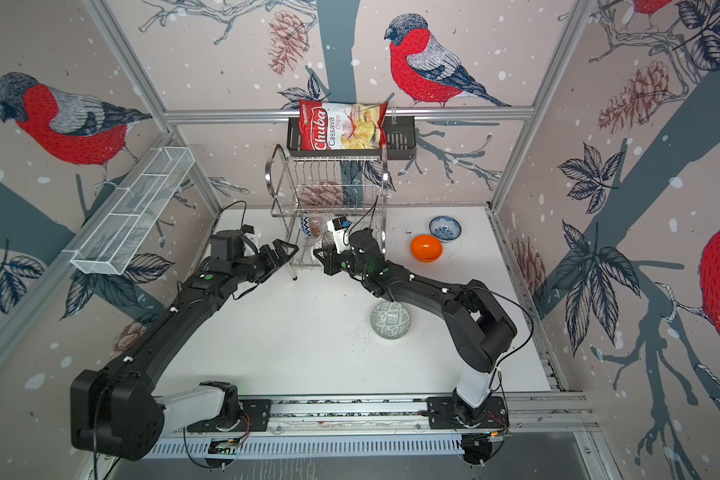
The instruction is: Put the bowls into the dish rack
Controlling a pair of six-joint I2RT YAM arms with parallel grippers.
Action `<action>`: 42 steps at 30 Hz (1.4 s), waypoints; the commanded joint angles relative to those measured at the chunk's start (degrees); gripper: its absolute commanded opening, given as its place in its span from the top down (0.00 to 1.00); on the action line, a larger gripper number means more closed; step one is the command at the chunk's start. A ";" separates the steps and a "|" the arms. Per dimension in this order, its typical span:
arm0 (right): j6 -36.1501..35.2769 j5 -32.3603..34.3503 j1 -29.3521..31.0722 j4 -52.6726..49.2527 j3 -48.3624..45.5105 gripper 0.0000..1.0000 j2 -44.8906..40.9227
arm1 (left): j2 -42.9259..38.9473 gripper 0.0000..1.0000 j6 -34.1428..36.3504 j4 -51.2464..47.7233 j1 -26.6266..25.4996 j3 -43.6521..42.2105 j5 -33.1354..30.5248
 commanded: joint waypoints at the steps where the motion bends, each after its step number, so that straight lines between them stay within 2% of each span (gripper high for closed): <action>1: 7.76 3.48 -2.23 4.54 1.00 1.00 1.98 | 2.07 0.03 2.99 2.41 0.44 1.02 1.41; 6: 9.46 2.68 -2.20 5.90 0.88 1.00 3.47 | 4.31 0.03 4.42 0.65 1.35 2.84 2.40; 12: 9.09 4.73 -0.54 6.71 -0.91 1.00 2.15 | 7.50 0.03 9.71 -5.78 1.87 7.11 3.15; 15: 9.26 5.49 0.21 7.30 -2.31 1.00 1.31 | 8.21 0.03 12.31 -7.95 3.70 8.15 5.26; 21: 7.14 5.82 0.62 4.12 -1.77 1.00 0.11 | 7.18 0.03 10.28 -1.94 6.96 3.86 6.06; 28: 6.40 6.55 0.51 3.21 -3.44 1.00 -1.51 | 10.61 0.03 12.75 -1.50 7.21 4.45 5.66; 42: 8.28 5.75 0.40 2.96 -1.43 1.00 0.95 | 18.55 0.03 13.10 3.97 7.87 7.35 7.55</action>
